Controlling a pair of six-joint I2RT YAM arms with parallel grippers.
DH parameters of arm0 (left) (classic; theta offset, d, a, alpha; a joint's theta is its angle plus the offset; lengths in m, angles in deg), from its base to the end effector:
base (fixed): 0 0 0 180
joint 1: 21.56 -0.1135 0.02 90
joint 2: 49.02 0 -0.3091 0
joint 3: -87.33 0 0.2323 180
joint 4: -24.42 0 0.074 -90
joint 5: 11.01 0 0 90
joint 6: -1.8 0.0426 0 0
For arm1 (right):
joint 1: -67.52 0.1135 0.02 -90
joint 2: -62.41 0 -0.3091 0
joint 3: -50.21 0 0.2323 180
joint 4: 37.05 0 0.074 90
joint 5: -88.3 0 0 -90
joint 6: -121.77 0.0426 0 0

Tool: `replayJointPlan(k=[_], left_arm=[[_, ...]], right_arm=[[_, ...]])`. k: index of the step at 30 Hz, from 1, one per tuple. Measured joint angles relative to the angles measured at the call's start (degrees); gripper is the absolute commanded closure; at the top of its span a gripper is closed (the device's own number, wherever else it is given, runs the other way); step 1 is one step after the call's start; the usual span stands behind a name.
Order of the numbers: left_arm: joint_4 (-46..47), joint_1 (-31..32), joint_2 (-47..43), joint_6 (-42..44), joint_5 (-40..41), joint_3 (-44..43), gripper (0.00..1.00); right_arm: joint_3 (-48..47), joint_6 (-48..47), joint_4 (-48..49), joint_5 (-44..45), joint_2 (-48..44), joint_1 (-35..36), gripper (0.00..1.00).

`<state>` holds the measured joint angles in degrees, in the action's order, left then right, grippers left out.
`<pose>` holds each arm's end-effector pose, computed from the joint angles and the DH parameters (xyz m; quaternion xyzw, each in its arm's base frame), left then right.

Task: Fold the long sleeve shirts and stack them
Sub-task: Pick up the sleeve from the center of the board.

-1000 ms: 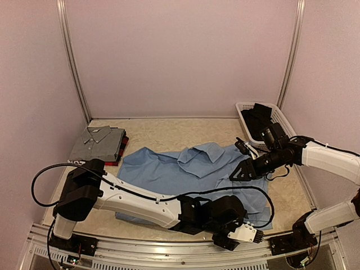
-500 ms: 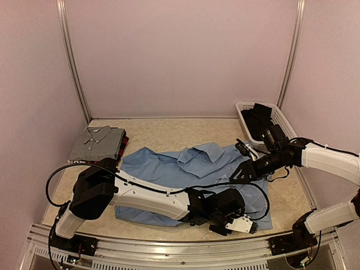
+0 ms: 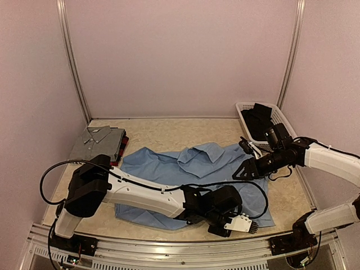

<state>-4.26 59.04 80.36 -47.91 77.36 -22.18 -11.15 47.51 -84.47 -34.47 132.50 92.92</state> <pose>0.0824 -0.5051 0.1861 0.8160 0.4569 -0.1344 0.3276 0.1758 0.1090 0.2777 -0.1591 0.9077 0.3508 0.1667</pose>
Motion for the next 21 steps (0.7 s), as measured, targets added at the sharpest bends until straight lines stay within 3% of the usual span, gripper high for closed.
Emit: replayJointPlan(k=[11, 21], left_arm=[[3.89, -1.86, -11.98, -10.71, -14.73, 1.60, 1.00], [22.03, -11.23, -19.74, -32.81, -25.64, 10.80, 1.00]], right_arm=[[-4.72, 0.07, -3.69, 3.17, -3.91, -4.37, 0.42], [-5.44, 0.17, -5.49, 5.75, -6.03, -11.47, 0.40]])
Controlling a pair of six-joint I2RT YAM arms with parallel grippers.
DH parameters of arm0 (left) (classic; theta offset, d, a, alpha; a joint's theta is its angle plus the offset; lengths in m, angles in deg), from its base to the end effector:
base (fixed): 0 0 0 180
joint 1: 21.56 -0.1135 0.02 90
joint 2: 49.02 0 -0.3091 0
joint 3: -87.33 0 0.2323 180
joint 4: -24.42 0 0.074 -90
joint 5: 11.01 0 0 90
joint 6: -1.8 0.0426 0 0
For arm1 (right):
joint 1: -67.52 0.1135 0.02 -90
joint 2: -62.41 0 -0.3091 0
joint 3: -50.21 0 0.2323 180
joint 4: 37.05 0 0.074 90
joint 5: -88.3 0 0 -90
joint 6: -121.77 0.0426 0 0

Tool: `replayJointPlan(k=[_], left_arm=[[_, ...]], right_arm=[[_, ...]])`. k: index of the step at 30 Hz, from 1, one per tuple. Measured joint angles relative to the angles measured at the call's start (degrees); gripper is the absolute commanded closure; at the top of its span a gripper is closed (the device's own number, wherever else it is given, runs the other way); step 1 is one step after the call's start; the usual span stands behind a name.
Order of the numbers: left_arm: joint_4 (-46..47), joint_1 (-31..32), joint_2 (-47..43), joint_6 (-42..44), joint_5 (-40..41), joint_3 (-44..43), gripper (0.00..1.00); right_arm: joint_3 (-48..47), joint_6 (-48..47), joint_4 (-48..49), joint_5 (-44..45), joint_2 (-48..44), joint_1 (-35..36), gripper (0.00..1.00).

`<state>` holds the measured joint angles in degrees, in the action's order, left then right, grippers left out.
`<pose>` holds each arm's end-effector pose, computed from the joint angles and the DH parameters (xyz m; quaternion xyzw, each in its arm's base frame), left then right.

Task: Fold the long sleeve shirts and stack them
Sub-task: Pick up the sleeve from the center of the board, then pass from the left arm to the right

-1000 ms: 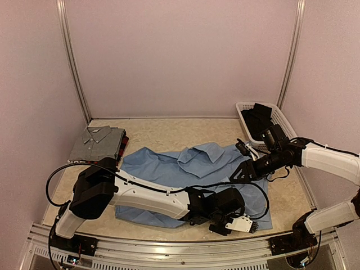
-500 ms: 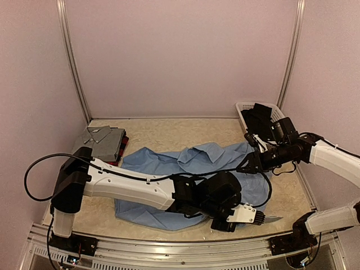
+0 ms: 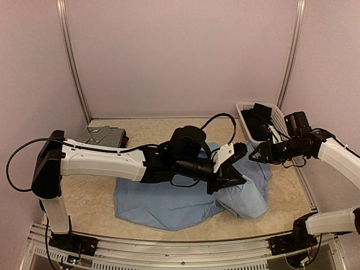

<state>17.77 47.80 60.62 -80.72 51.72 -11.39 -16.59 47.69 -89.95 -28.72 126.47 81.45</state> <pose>0.1434 -0.4361 0.3268 0.5964 0.5277 -0.4583 0.3947 0.1783 0.0642 0.3166 -0.0637 0.9154 0.2976 0.2635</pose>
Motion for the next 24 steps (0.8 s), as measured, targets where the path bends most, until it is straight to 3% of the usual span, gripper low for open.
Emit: replayJointPlan(k=[13, 24], left_arm=[[16.65, -9.57, -0.09, -27.96, 3.58, 6.69, 1.00], [19.12, -10.51, 0.35, -32.54, 6.40, 6.71, 1.00]], right_arm=[[0.26, 0.61, 0.11, 0.57, -1.79, -0.61, 0.32], [3.52, 4.70, 3.50, -4.39, -6.25, -0.61, 0.23]])
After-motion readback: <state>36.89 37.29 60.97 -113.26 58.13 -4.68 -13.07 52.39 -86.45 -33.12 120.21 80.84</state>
